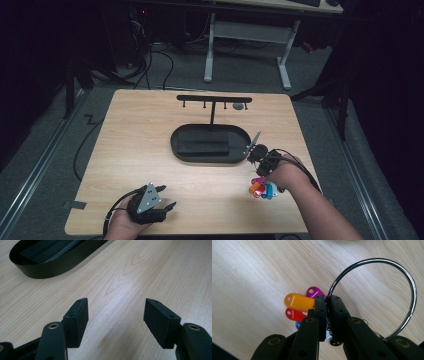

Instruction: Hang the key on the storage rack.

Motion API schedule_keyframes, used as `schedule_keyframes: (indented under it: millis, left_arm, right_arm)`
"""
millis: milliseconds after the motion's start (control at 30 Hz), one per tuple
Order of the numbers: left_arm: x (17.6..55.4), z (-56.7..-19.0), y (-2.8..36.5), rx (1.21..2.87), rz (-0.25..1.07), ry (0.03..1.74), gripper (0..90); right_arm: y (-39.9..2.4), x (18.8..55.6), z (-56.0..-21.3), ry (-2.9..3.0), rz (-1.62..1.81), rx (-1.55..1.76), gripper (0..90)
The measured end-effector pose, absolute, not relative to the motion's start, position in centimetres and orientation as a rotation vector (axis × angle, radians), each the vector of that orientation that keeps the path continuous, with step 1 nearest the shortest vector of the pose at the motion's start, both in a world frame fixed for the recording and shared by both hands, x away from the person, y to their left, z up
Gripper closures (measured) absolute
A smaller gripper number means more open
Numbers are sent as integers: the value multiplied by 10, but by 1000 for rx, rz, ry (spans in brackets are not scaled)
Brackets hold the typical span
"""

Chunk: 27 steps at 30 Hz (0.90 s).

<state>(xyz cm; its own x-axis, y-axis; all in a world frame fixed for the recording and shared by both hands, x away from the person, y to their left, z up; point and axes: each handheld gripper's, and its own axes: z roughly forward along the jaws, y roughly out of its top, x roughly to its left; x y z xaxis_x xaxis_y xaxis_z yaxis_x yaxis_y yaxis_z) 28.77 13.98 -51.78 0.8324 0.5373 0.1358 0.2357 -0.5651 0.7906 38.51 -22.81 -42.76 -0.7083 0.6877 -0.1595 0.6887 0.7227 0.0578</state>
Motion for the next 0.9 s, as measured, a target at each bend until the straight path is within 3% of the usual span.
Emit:
schedule_keyframes:
  millis: [900]
  left_arm:
    - [288, -520, 147, 2169, 459, 576, 370]
  right_arm:
    - [-237, 359, -359, 2665, 85, 1016, 861]
